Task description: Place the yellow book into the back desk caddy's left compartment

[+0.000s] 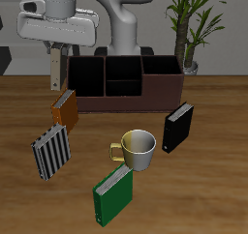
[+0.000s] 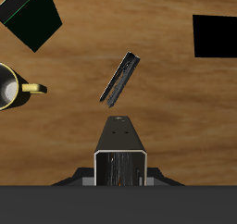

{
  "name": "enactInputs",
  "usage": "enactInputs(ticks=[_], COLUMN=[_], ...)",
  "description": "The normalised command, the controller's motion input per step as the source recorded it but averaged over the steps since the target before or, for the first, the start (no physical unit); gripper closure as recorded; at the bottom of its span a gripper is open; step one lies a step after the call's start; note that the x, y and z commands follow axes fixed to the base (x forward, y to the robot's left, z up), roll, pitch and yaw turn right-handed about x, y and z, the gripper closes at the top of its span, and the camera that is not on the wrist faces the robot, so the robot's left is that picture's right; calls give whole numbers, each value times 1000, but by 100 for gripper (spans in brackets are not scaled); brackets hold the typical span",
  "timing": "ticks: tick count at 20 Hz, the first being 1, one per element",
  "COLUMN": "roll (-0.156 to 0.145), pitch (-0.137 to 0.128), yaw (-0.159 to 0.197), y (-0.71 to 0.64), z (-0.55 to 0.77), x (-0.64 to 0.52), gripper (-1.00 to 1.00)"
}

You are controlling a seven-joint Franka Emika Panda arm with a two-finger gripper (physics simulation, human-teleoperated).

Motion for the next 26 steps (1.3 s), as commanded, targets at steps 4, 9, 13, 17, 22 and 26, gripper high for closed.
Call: enactInputs(ticks=[4, 9, 13, 17, 22, 26], roll=[40, 12, -24, 3, 4, 10], pitch=[-27, -29, -34, 2, -18, -5], yaw=[21, 32, 33, 15, 12, -7], y=[123, 92, -80, 6, 106, 74], z=[8, -41, -32, -125, -122, -93], x=[-541, -508, -493, -334, -377, -298], gripper=[100, 100, 100, 100, 100, 100])
